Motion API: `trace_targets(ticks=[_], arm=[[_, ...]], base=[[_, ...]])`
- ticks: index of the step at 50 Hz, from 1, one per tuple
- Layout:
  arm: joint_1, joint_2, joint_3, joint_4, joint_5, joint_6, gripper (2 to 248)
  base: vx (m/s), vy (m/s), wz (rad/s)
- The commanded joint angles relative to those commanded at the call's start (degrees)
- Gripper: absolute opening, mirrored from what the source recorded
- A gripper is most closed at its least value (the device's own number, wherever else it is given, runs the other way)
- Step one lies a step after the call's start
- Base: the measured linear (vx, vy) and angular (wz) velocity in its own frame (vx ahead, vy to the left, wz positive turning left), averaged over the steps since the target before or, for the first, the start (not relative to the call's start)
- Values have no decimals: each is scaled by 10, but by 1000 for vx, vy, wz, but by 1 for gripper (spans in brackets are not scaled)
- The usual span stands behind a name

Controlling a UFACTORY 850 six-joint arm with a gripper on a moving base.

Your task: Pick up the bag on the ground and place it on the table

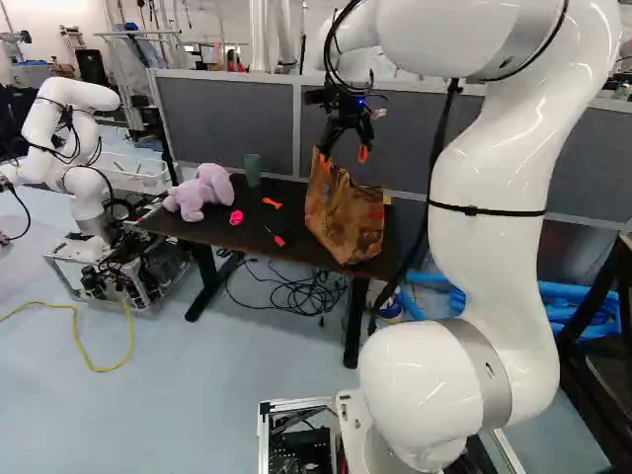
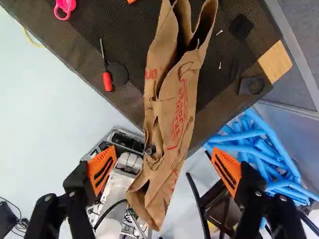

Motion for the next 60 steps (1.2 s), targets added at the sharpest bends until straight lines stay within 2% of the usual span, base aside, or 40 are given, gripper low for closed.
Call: trace_targets(ticks=[28, 40, 60], arm=[[1, 46, 2, 0, -51, 0, 247], [1, 49, 2, 0, -69, 0, 247], [1, 49, 2, 0, -71, 0, 247]], base=[[0, 0, 0], [0, 0, 0], [0, 0, 0]])
